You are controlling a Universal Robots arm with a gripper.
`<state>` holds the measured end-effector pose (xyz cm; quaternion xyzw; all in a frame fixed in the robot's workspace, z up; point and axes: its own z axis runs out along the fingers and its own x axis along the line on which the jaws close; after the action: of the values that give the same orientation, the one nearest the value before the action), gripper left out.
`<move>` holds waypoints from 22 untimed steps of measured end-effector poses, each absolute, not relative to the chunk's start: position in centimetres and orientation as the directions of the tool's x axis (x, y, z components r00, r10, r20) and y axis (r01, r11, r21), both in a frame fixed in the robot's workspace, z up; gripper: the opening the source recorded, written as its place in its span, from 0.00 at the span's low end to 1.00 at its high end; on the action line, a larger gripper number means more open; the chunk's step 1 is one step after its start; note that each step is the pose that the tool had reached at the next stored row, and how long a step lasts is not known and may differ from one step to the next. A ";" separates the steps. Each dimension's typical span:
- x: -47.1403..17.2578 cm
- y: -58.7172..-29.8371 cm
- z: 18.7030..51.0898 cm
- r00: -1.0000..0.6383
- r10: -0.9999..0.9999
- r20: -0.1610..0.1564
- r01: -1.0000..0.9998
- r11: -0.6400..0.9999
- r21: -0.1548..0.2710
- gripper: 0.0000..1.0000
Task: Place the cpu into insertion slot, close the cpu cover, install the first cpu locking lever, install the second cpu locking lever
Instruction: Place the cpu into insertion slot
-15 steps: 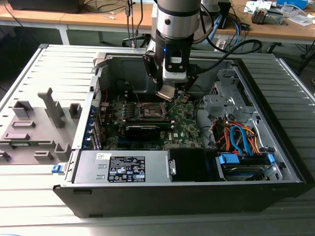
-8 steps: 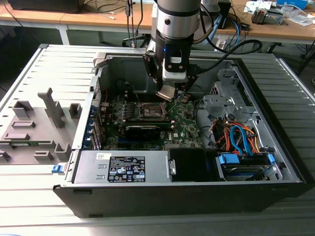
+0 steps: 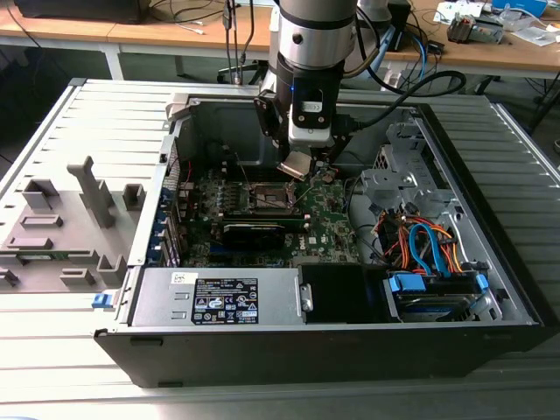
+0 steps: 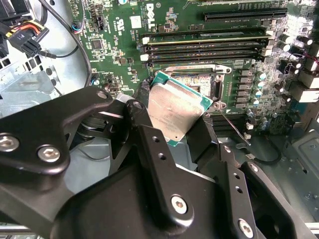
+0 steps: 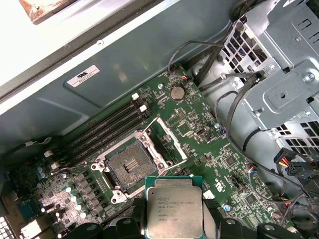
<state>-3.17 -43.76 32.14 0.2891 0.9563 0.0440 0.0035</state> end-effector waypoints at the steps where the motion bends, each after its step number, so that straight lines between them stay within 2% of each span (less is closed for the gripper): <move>1: -3.2 -43.8 32.1 -0.833 0.554 0.019 0.553 0.829 0.086 0.55; 22: -3.2 -43.8 32.1 -0.827 0.563 0.019 0.562 0.823 0.086 0.55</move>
<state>-3.17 -43.76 32.14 0.2945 0.9546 0.0440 0.0037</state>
